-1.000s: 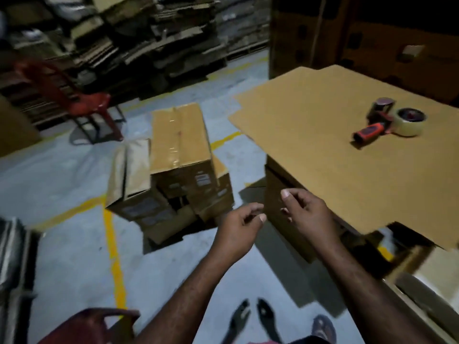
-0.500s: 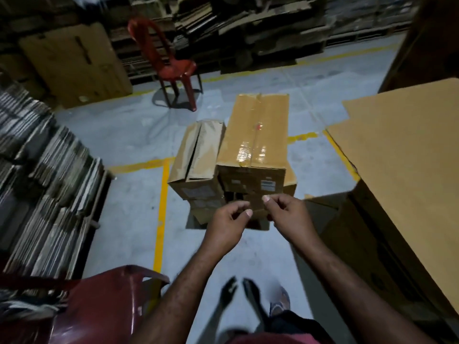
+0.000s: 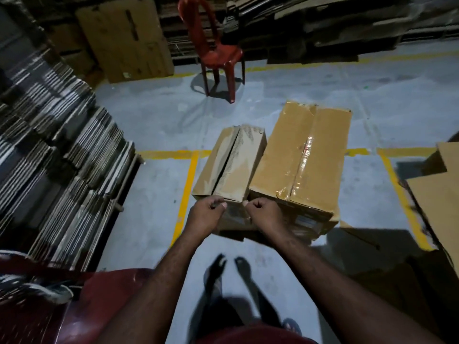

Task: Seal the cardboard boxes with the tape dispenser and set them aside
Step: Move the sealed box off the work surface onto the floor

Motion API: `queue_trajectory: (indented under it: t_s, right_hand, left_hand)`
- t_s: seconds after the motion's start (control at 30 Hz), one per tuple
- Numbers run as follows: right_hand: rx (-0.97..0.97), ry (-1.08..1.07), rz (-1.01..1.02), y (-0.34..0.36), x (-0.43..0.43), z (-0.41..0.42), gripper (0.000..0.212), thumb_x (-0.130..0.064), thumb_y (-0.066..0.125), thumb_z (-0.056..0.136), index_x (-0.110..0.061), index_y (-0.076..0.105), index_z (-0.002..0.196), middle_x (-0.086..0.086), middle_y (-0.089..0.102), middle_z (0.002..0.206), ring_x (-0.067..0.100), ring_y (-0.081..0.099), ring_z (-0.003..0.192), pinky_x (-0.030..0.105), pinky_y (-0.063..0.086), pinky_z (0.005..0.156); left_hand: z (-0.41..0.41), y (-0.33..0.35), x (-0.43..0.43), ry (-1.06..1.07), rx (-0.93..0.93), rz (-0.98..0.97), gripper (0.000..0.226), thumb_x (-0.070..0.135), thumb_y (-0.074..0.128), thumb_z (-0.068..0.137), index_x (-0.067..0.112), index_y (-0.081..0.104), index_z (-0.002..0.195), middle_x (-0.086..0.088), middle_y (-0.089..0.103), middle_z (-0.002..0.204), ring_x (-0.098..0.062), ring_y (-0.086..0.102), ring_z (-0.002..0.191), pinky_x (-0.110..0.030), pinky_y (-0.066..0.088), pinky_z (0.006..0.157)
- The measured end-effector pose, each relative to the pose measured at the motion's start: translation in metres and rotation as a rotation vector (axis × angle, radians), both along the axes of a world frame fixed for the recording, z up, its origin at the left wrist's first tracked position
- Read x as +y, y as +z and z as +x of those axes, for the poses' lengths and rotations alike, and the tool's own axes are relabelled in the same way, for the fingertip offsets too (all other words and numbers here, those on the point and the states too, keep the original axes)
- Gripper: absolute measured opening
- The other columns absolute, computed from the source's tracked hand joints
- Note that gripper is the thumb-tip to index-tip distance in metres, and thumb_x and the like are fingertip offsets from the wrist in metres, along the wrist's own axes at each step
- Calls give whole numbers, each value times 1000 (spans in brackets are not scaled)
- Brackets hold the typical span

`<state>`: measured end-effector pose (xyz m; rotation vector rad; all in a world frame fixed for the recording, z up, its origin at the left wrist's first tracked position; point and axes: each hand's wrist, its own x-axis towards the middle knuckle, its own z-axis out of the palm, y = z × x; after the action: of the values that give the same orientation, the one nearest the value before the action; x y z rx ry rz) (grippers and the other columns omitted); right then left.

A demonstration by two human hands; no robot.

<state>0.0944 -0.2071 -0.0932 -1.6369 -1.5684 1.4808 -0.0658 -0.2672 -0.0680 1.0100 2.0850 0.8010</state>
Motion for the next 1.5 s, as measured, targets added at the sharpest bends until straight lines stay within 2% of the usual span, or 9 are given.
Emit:
queue_trajectory:
  t_s: [0.17, 0.3, 0.47, 0.57, 0.67, 0.93, 1.13, 1.33, 1.5]
  right_hand:
    - [-82, -70, -134, -48, 51, -53, 41, -39, 64, 94, -16, 55, 61, 6, 48, 58, 21, 44, 55, 29, 28, 54]
    - [-128, -200, -309, -94, 84, -94, 31, -36, 65, 94, -11, 68, 75, 2, 60, 70, 23, 56, 67, 32, 41, 62]
    - [-117, -475, -519, -129, 97, -126, 26, -26, 64, 94, -1, 68, 97, 1, 49, 64, 17, 43, 56, 25, 29, 50]
    - [-128, -551, -537, -134, 106, -135, 23, -27, 63, 93, -4, 64, 98, 3, 53, 71, 18, 46, 61, 27, 32, 55]
    - [-94, -527, -556, -142, 115, -140, 33, -31, 63, 93, -14, 61, 121, 8, 67, 108, 19, 54, 80, 26, 38, 60]
    - [-79, -464, -381, -136, 119, -156, 45, -19, 74, 87, -15, 56, 128, 2, 69, 117, 20, 65, 105, 41, 55, 93]
    - [-146, -525, -194, -75, 142, -194, 56, -19, 74, 89, -8, 44, 136, -2, 56, 121, 17, 54, 109, 25, 41, 87]
    - [-171, -473, -43, -26, 164, -201, 61, -25, 70, 93, -15, 38, 145, 9, 56, 140, 27, 56, 122, 24, 41, 84]
    - [-152, -432, 213, 15, 175, -187, 66, -25, 72, 90, -26, 44, 150, 3, 45, 153, 18, 43, 138, 20, 35, 108]
  left_hand:
    - [-77, -41, 76, -89, 25, -111, 36, 27, 64, 99, 12, 66, 132, -4, 62, 139, -22, 57, 128, -35, 45, 107]
    - [-137, -94, 135, -157, 60, -266, 47, 28, 64, 97, 10, 58, 140, -7, 55, 147, -25, 52, 133, -35, 42, 110]
    - [-176, -152, 177, -259, 78, -428, 33, 30, 67, 90, 2, 62, 107, -19, 61, 114, -40, 58, 118, -43, 49, 97]
    - [-182, -174, 195, -246, 62, -529, 60, 35, 69, 91, -1, 46, 132, -21, 48, 133, -42, 50, 124, -41, 45, 99]
    - [-201, -214, 199, -107, -79, -579, 90, 56, 86, 66, 1, 51, 128, -18, 56, 127, -40, 59, 119, -42, 51, 99]
    - [-263, -315, 212, -80, -319, -607, 103, 78, 87, 26, 20, 72, 110, -7, 72, 114, -28, 72, 100, -46, 61, 86]
    - [-252, -160, 221, -51, -369, -284, 56, 51, 89, 70, 10, 74, 105, -3, 70, 79, -16, 61, 57, -23, 47, 44]
    - [-261, -106, 246, -96, -274, -77, 55, 62, 80, 69, 19, 75, 103, 0, 78, 88, -23, 75, 81, -47, 61, 68]
    - [-244, -43, 287, -152, -158, 112, 60, 65, 77, 64, 20, 71, 104, 4, 75, 95, -19, 72, 88, -45, 60, 78]
